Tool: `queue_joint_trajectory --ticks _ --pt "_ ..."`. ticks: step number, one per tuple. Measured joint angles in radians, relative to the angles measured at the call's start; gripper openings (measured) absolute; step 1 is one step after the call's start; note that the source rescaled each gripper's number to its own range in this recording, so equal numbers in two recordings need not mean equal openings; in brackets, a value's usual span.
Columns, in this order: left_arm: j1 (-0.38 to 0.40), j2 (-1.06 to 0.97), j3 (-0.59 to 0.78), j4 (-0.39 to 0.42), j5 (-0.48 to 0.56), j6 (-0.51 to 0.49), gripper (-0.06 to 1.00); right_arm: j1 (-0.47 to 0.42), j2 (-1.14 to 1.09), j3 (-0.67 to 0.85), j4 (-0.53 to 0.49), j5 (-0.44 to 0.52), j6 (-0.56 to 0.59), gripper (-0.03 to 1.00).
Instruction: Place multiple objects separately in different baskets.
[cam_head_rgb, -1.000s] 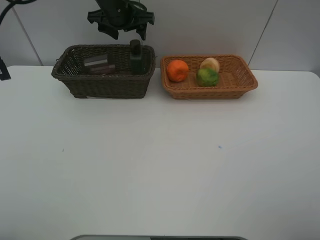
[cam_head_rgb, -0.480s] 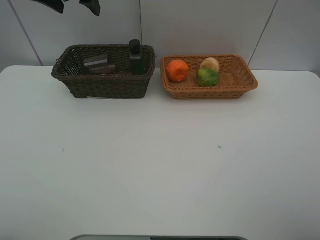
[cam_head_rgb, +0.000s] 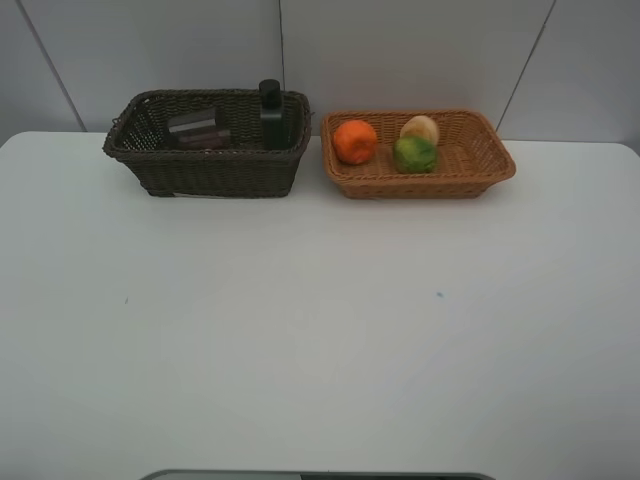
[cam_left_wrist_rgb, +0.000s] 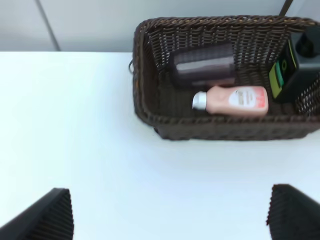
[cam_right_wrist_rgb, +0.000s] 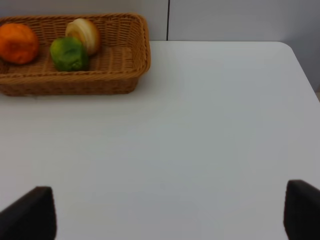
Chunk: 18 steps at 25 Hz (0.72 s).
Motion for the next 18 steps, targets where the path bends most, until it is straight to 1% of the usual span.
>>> queue_joint_trajectory --ticks 2,7,10,12,15,18 --pt "0.000 -0.104 0.037 -0.003 0.058 0.000 1.00 0.000 0.000 0.000 0.000 0.000 0.000 0.92" --pt "0.000 -0.357 0.086 -0.006 0.263 0.000 1.00 0.000 0.000 0.000 0.000 0.000 0.000 0.92" --pt "0.000 -0.508 0.126 -0.007 0.351 0.001 1.00 0.000 0.000 0.000 0.000 0.000 0.000 0.92" --pt "0.000 -0.619 0.159 -0.007 0.373 0.016 1.00 0.000 0.000 0.000 0.000 0.000 0.000 0.92" --pt "0.000 -0.759 0.224 -0.007 0.378 0.059 1.00 0.000 0.000 0.000 0.000 0.000 0.000 0.92" --pt "0.000 -0.869 0.307 -0.033 0.386 0.112 1.00 0.000 0.000 0.000 0.000 0.000 0.000 0.92"
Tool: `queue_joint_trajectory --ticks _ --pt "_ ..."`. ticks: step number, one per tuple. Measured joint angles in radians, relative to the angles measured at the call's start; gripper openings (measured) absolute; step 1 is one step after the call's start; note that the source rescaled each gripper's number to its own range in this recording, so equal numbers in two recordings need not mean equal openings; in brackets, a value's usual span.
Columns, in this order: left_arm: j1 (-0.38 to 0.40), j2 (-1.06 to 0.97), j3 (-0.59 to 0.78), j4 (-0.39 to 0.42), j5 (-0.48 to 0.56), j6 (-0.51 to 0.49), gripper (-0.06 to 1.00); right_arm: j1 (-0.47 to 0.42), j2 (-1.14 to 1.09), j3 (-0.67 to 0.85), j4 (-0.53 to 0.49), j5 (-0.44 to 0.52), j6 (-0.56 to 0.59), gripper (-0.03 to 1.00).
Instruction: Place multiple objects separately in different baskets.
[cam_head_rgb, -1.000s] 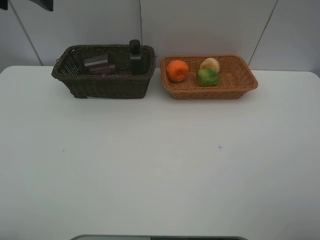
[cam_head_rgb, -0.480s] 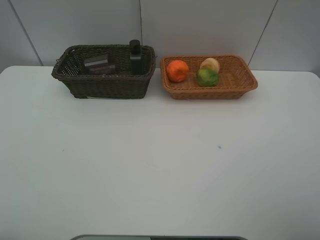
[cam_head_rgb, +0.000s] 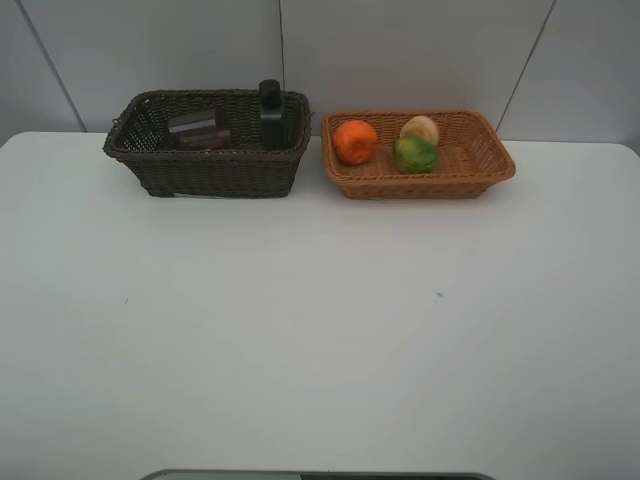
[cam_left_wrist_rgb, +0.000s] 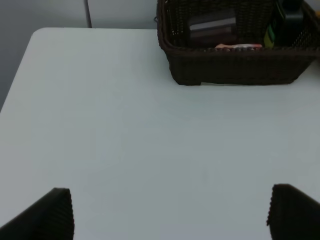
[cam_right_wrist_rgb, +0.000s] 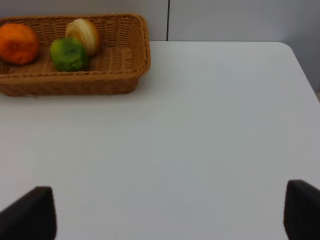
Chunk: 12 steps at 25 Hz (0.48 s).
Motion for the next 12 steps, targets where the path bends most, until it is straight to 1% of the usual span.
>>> queue_joint_trajectory --ticks 3,5,7,12 --pt "0.000 -0.032 0.079 -0.036 0.002 0.023 1.00 0.000 0.000 0.000 0.000 0.000 0.000 0.92" --pt "0.000 -0.031 0.088 -0.053 -0.004 0.038 1.00 0.000 0.000 0.000 0.000 0.000 0.000 0.92" --pt "0.001 -0.033 0.094 -0.057 -0.042 0.054 1.00 0.000 0.000 0.000 0.000 0.000 0.000 0.92" --pt "0.001 -0.033 0.119 -0.069 -0.091 0.068 1.00 0.000 0.000 0.000 0.000 0.000 0.000 0.92"
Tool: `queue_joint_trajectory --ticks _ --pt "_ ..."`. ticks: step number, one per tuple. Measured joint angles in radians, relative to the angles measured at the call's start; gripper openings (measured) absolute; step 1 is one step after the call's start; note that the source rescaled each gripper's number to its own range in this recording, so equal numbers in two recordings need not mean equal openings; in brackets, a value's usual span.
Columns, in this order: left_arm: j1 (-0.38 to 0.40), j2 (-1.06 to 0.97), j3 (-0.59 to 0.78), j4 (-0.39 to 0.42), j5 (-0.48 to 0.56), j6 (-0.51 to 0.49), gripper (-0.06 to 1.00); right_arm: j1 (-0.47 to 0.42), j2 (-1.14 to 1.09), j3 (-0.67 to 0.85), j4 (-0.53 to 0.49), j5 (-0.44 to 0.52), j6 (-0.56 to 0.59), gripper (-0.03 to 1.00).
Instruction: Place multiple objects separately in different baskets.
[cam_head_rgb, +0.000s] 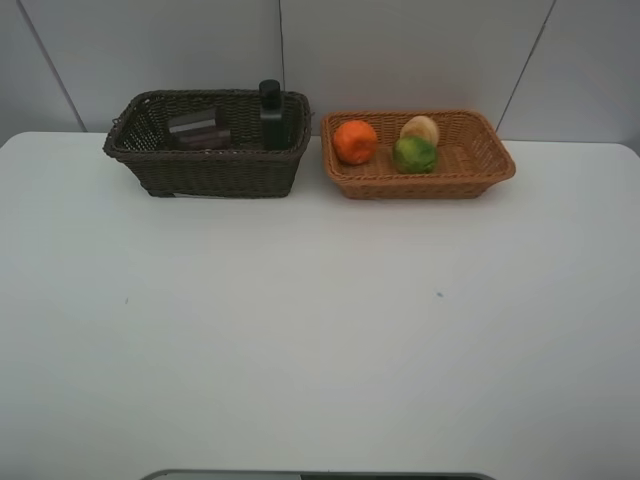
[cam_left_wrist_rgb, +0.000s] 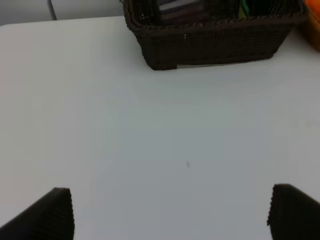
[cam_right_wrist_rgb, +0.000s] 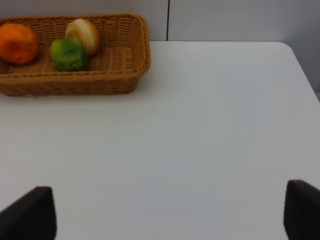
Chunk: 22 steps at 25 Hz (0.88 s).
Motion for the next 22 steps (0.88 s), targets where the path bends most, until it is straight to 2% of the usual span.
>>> queue_joint_trajectory --ticks 5,22 --pt "0.000 0.000 0.018 -0.006 -0.033 0.001 1.00 0.000 0.000 0.000 0.000 0.000 0.000 0.92" --pt "0.000 0.000 0.018 -0.006 -0.034 0.001 1.00 0.000 0.000 0.000 0.000 0.000 0.000 0.92"
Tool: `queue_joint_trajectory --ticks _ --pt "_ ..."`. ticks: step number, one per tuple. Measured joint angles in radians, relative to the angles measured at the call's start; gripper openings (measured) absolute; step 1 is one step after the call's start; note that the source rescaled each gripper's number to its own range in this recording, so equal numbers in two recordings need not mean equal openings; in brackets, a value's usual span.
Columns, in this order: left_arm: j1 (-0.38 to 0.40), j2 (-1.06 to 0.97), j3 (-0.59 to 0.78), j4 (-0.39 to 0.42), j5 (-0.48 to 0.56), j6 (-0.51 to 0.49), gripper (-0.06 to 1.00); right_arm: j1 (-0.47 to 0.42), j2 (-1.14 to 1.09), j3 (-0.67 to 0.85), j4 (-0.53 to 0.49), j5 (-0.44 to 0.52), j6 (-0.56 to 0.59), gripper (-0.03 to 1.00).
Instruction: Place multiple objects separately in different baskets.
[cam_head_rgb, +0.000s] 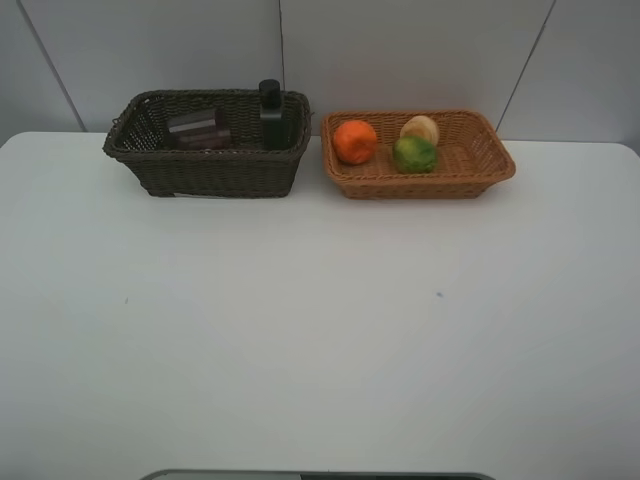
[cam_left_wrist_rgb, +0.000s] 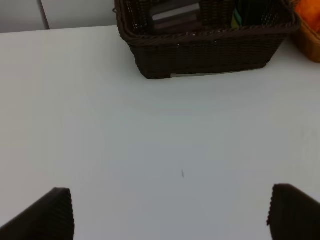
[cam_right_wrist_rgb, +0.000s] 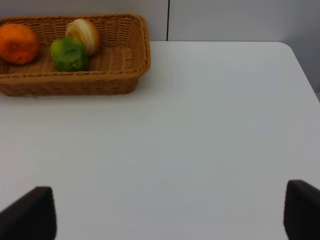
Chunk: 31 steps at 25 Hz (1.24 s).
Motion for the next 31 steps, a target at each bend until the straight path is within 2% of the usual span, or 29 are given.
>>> queue_joint_trajectory --ticks 31 --pt "0.037 0.000 0.000 -0.001 0.000 0.000 1.00 0.000 0.000 0.000 0.000 0.000 0.000 0.92"
